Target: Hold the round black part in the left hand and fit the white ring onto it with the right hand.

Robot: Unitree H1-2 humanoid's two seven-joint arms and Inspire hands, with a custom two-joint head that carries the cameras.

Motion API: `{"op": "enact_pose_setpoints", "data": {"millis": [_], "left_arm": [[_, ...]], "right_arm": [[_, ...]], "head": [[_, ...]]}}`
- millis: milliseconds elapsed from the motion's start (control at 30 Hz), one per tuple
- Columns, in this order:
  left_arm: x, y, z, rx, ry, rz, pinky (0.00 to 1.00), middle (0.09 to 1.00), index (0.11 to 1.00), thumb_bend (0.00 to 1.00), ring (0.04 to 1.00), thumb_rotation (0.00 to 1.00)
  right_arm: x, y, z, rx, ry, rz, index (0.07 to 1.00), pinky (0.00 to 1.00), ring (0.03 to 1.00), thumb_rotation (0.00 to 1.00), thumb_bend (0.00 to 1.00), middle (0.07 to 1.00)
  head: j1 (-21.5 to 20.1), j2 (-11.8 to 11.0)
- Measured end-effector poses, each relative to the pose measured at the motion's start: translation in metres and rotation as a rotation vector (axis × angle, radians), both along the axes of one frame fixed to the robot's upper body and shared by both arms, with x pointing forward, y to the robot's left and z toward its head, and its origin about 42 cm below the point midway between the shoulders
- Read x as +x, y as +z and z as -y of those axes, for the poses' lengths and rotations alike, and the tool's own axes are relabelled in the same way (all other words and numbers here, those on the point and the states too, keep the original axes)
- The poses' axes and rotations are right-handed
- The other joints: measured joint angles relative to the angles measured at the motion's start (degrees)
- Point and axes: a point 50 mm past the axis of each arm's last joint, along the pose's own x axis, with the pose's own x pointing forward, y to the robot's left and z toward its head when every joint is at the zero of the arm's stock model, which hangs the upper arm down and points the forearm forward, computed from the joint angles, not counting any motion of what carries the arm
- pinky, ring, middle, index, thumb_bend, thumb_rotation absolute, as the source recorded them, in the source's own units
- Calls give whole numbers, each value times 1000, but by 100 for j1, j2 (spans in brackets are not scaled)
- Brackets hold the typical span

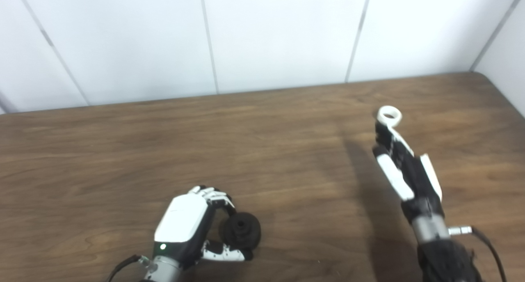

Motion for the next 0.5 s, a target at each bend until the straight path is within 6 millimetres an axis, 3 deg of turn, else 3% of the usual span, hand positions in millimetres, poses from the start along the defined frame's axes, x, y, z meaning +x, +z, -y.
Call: {"op": "enact_pose_setpoints", "data": {"millis": [67, 233, 367, 500], "left_arm": [[1, 1, 0, 3, -4, -3, 931, 772, 487, 519, 860, 49], [3, 1, 0, 6, -4, -12, 931, 772, 487, 519, 858, 49], [3, 1, -1, -1, 0, -12, 926, 766, 486, 520, 850, 49], [3, 2, -2, -2, -3, -9, 925, 758, 486, 521, 839, 48]], "right_arm": [[8, 10, 5, -68, -16, 9, 839, 796, 863, 638, 547, 883], [25, 35, 20, -219, -73, 16, 779, 827, 880, 428, 618, 871], [42, 49, 29, -282, -96, -20, 744, 891, 899, 356, 655, 876], [64, 60, 39, -371, -104, -26, 716, 822, 873, 307, 672, 875]], "head": [[-70, 61], [-18, 141], [-26, 167], [-105, 167]]}}
